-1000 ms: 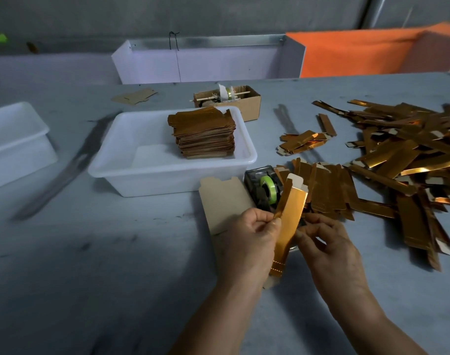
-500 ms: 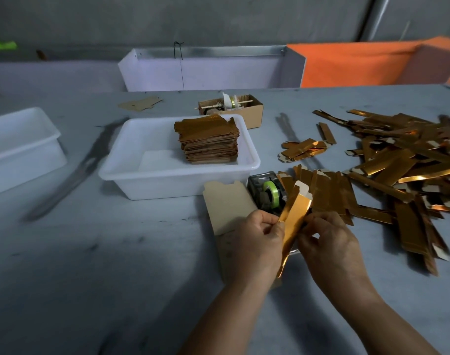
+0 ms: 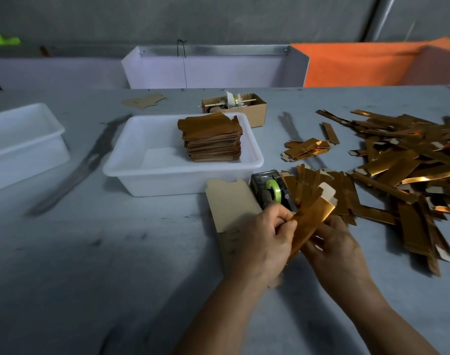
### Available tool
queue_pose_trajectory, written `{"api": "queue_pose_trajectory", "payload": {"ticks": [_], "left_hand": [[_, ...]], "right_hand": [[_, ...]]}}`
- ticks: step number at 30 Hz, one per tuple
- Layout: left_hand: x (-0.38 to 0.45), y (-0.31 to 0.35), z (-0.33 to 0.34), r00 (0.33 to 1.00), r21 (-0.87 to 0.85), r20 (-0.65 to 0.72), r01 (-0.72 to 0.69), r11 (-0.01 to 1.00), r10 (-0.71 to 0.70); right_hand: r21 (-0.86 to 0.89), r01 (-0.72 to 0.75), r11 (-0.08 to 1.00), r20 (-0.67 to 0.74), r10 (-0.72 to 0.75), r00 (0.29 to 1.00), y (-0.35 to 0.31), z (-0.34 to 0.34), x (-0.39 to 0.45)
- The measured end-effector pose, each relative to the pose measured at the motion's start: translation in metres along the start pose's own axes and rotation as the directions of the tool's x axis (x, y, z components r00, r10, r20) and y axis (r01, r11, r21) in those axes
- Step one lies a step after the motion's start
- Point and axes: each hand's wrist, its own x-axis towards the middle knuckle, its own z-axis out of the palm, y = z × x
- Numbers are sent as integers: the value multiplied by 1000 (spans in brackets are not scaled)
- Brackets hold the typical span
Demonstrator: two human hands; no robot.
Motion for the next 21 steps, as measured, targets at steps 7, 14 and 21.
{"api": "queue_pose_trajectory", "payload": {"ticks": [7,14,21], "left_hand": [[-1,-7,-2,999,-11,37,5,1000,-5],[-1,-4,6,998,-6,-40,40,999,-40],[-1,-4,8,997,-18,-64,48,999,-49]], "right_hand": [[123,-67,990,78,57,995,5,0,-2],[200,-223,954,76,212,974,3,2,7],[338,-375,863,160,340,927,0,-2,9]]}}
